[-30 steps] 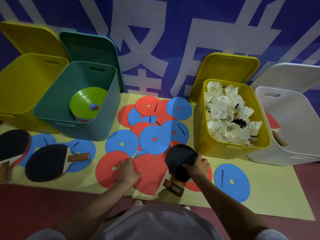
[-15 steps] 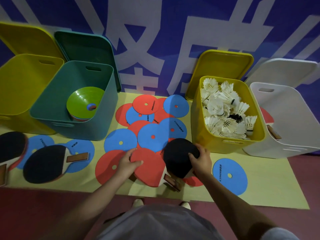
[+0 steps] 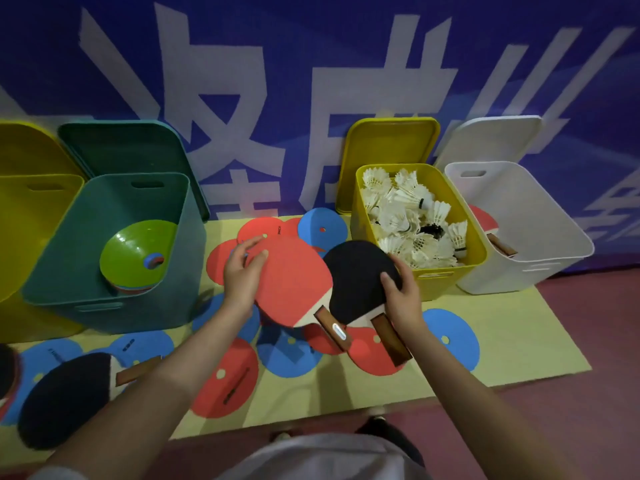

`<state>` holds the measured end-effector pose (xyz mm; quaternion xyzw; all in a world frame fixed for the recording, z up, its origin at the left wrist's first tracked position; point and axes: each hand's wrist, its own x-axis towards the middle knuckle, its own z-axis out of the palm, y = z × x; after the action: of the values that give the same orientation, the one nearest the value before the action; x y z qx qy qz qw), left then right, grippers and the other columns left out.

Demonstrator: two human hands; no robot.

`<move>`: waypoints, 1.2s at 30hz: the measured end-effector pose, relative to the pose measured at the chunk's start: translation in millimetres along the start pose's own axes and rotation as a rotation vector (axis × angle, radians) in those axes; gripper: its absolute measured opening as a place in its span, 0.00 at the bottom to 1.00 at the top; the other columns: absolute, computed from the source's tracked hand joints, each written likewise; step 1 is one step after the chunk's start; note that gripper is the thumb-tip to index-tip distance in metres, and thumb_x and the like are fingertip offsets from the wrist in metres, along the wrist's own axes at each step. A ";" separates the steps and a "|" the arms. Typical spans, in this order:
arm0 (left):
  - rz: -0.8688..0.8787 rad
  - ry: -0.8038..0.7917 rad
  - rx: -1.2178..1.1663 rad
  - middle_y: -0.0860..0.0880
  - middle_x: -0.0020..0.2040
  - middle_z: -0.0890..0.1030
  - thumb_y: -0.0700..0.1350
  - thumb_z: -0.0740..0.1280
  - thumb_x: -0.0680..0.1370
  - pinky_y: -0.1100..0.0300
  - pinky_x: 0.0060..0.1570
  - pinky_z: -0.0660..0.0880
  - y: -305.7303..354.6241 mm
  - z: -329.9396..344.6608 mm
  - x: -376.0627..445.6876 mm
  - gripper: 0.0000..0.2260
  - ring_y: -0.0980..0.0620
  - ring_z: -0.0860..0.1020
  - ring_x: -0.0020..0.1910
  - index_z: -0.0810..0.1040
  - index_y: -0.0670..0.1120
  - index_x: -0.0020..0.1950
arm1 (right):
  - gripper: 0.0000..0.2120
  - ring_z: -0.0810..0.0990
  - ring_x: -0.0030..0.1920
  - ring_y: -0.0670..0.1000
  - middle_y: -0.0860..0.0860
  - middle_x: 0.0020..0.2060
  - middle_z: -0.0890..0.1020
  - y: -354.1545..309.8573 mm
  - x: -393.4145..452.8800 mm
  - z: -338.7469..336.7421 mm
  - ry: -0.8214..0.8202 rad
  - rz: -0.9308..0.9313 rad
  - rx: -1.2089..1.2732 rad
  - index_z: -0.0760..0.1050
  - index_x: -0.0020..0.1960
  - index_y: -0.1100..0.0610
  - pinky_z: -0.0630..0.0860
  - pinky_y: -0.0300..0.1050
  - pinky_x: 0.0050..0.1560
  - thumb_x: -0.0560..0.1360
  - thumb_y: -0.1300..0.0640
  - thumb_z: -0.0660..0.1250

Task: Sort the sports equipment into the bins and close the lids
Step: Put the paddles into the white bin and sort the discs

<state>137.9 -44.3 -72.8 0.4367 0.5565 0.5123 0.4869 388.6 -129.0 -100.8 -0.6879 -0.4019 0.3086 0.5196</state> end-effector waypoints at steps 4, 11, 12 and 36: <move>0.047 -0.024 -0.092 0.51 0.54 0.81 0.40 0.67 0.76 0.59 0.50 0.76 39.8 31.6 14.7 0.11 0.53 0.78 0.50 0.79 0.54 0.54 | 0.18 0.73 0.64 0.46 0.46 0.64 0.75 -25.0 23.2 -27.7 0.100 -0.106 0.159 0.71 0.68 0.50 0.72 0.47 0.64 0.79 0.60 0.62; 0.104 -0.058 -0.166 0.54 0.53 0.80 0.40 0.67 0.76 0.55 0.51 0.76 76.3 128.2 14.9 0.11 0.52 0.77 0.52 0.79 0.55 0.54 | 0.18 0.73 0.65 0.46 0.48 0.64 0.75 -40.5 79.7 -106.1 0.198 -0.163 0.192 0.70 0.69 0.51 0.72 0.47 0.65 0.79 0.60 0.62; 0.095 -0.049 -0.176 0.54 0.53 0.79 0.40 0.66 0.77 0.53 0.53 0.75 77.5 144.0 13.3 0.11 0.51 0.77 0.53 0.79 0.54 0.56 | 0.19 0.73 0.64 0.46 0.49 0.64 0.75 -41.4 88.6 -121.0 0.198 -0.156 0.190 0.70 0.69 0.52 0.73 0.45 0.64 0.79 0.61 0.62; -0.070 0.176 -0.249 0.53 0.52 0.79 0.42 0.65 0.78 0.58 0.38 0.75 63.6 342.8 -24.7 0.10 0.53 0.79 0.46 0.78 0.54 0.57 | 0.14 0.74 0.58 0.52 0.50 0.58 0.76 48.2 347.0 -298.8 -0.138 0.220 -0.014 0.72 0.65 0.47 0.75 0.53 0.61 0.80 0.55 0.61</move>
<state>479.9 -13.0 -7.5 0.3065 0.5441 0.5965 0.5042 820.3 28.1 -69.0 -0.7085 -0.3612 0.4075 0.4489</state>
